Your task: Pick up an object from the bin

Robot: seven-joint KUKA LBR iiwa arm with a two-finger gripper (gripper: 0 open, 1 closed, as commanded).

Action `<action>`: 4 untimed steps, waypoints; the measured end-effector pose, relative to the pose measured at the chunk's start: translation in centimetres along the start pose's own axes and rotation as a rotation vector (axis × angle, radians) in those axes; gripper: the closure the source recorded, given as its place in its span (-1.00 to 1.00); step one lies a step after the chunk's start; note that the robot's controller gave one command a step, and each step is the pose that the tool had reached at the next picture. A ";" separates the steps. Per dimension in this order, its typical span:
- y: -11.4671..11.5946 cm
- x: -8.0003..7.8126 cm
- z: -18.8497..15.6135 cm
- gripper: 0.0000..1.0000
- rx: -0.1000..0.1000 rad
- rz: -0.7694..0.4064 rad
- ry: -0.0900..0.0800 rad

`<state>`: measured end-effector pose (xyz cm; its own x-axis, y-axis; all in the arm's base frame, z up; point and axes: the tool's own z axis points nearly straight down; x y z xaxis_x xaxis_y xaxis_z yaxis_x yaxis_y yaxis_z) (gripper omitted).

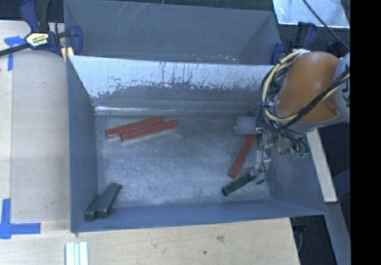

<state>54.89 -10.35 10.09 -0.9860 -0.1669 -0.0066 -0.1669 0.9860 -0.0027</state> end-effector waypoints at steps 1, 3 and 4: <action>1.0 5.5 2.9 1.00 -0.002 0.102 0.009; 0.7 5.3 -2.4 1.00 -0.004 0.143 0.010; 6.7 4.7 -10.6 -1.00 -0.003 -0.041 0.002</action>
Offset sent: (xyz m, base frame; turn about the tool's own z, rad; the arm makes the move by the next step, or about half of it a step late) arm 0.0000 0.0000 0.0000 0.0000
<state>49.11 -4.53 20.60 -0.9783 -0.2070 -0.0044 -0.2070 0.9783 -0.0004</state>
